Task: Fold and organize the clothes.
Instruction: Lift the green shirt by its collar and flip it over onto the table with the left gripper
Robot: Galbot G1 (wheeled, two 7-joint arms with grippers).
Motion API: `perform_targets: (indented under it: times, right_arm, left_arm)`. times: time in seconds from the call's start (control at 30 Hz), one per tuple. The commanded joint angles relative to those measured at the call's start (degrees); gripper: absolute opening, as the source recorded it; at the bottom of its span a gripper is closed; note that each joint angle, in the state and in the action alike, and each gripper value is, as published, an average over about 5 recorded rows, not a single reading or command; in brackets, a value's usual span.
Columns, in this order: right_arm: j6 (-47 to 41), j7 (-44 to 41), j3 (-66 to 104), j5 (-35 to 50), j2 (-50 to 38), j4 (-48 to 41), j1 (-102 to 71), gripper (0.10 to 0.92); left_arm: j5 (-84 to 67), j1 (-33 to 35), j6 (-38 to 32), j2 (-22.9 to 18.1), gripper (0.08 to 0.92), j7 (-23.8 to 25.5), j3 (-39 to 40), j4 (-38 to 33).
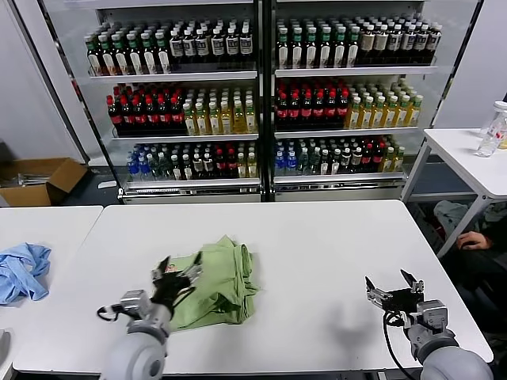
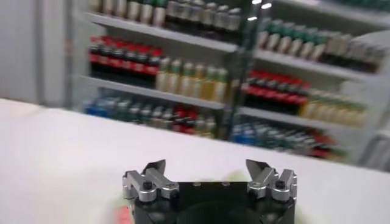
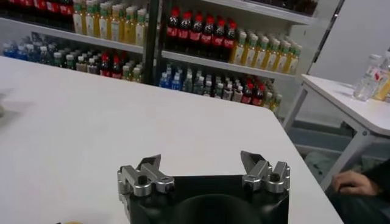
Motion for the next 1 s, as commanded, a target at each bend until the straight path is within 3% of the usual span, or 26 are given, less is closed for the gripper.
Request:
perform_targets:
  times: [0.03, 0.3, 0.57, 1.0]
  right_arm:
    - [-0.10, 0.07, -0.81, -0.15, 0.16, -0.37, 0.99, 0.823]
    - [-0.24, 0.08, -0.15, -0.11, -0.16, 0.08, 0.71, 0.823]
    - [-0.20, 0.09, 0.53, -0.08, -0.16, 0.35, 0.11, 0.823]
    - [0.11, 0.13, 1.60, -0.14, 0.13, 1.17, -1.49, 0.823]
  left_arm:
    - [3.45, 4.39, 1.11, 1.07, 0.817, -1.34, -7.15, 7.07]
    - [2.85, 4.04, 1.48, -0.95, 0.823, -1.65, -4.41, 9.41]
    - [-3.39, 5.62, 0.59, -2.33, 0.799, 0.48, -2.56, 6.57]
    - [-15.77, 2.75, -2.83, -2.50, 0.441, 2.68, -6.65, 8.36]
